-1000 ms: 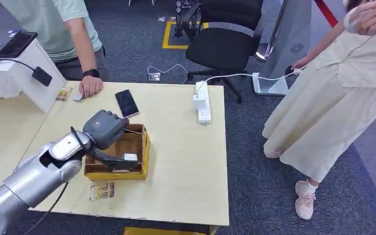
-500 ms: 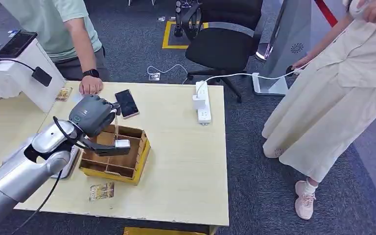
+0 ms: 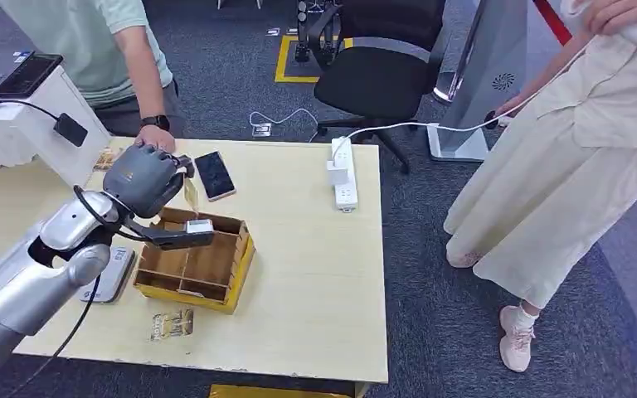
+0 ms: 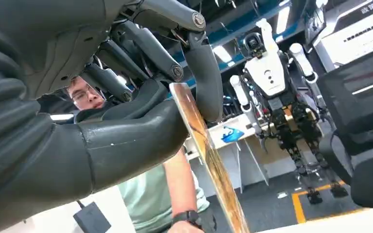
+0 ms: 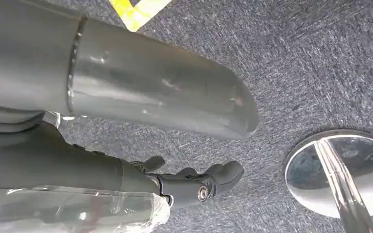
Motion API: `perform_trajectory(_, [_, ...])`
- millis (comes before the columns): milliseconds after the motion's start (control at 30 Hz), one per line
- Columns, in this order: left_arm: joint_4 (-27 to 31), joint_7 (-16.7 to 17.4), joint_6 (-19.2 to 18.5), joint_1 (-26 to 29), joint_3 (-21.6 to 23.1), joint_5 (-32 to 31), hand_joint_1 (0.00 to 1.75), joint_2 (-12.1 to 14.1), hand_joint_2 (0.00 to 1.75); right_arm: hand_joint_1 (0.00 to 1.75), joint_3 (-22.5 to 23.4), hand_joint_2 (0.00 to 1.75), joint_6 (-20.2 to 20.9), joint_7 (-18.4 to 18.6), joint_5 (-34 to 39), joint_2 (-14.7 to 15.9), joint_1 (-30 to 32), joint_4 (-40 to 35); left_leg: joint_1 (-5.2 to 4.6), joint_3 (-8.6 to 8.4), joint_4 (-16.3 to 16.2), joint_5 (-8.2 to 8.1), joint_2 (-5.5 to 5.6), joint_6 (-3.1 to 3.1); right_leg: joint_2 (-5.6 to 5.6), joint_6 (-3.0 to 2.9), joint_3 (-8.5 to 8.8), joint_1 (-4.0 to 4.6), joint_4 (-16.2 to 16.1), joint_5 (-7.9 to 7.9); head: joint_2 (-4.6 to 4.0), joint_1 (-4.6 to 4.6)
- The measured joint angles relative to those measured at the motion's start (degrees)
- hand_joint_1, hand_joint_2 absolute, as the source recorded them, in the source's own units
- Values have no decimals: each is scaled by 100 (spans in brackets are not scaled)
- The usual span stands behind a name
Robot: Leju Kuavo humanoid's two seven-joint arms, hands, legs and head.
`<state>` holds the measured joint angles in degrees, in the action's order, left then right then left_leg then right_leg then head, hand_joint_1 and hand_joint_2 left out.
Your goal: Pass the card to the sensor for recognition and then transmit it.
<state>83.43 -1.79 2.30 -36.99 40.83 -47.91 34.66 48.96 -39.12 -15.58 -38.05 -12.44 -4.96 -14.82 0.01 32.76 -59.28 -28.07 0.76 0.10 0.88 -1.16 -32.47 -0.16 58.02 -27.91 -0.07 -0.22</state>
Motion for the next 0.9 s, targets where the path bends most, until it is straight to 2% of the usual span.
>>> perform_trajectory(200, [-184,37,190,-111,-136,-160,175,-142,175,0,-2,0,2,35,-70,0,3,0,0,-1,0,0,0,0,-1,0,-1,0,0,0,2,0])
perform_trajectory(567, [-1224,230,811,-585,-387,-446,175,-754,175,0,-55,0,2,105,-238,0,-33,0,-1,0,-2,0,1,0,0,0,0,-1,0,1,2,-2])
perform_trajectory(733, [-1560,245,911,-709,-470,-491,175,-933,175,0,-63,0,2,118,-243,0,-54,2,0,0,-2,0,1,0,0,0,-1,0,0,1,2,0])
perform_trajectory(900, [-2052,356,1224,-934,-592,-638,175,-1108,175,0,-66,0,2,120,-249,0,-59,9,0,0,-2,0,1,0,-1,0,0,0,0,1,2,0])
